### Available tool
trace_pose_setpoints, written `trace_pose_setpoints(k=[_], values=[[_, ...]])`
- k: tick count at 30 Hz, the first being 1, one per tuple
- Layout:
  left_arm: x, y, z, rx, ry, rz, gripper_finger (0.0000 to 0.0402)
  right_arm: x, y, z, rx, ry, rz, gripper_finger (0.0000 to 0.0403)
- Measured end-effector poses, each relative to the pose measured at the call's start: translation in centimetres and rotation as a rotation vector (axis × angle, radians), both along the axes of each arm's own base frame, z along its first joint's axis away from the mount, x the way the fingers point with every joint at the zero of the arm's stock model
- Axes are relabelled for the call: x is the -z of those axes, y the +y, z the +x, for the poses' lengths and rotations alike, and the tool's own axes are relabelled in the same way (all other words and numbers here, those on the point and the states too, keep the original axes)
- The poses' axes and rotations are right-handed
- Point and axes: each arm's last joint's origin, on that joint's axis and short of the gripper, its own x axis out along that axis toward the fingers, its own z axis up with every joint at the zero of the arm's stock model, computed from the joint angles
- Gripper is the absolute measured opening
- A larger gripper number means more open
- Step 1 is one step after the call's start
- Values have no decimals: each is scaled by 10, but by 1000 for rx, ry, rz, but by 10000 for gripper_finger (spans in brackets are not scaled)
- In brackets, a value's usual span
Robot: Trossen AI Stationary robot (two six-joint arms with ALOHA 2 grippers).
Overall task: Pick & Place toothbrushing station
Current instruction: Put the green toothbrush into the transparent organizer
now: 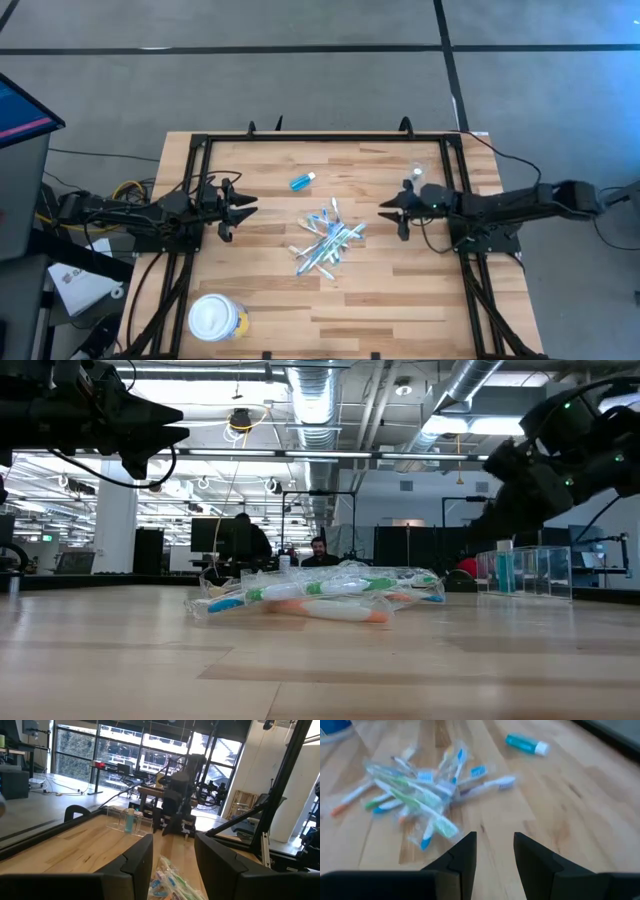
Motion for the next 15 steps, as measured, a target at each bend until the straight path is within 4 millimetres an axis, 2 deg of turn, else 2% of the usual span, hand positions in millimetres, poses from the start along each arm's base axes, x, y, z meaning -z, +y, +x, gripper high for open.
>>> trace_pose_setpoints(k=[8,15], values=[[0,0,0,0,-1,0,140,15,2,13,-46,17,19,120],[0,0,0,0,0,0,140,20,7,37,-113,70,44,120]])
